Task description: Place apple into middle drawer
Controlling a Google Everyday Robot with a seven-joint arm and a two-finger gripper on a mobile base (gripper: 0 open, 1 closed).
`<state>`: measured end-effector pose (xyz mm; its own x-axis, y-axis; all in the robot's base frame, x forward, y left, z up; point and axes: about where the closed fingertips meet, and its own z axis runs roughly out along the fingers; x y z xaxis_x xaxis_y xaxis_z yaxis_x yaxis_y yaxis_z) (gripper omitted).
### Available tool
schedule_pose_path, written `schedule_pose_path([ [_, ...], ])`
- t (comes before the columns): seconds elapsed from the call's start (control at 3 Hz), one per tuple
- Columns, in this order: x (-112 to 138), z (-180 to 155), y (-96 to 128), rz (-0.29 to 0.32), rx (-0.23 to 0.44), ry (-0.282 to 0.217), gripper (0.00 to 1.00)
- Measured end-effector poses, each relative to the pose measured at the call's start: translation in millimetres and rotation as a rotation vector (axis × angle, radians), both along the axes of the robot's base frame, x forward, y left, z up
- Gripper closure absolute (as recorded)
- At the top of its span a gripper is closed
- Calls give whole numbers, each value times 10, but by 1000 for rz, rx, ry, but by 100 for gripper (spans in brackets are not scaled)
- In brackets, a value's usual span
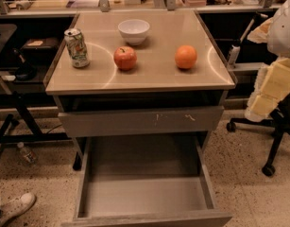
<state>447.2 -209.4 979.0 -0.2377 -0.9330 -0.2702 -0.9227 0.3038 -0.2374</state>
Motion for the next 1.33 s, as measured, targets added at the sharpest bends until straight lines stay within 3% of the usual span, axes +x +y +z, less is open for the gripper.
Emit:
schedule_pose_path([
  [0.67,703,-82,495,-44,180,-2,0],
  [1.0,962,-105,740,-24,209,-8,0],
  [1.33,1061,-20,911,24,227,-17,0],
])
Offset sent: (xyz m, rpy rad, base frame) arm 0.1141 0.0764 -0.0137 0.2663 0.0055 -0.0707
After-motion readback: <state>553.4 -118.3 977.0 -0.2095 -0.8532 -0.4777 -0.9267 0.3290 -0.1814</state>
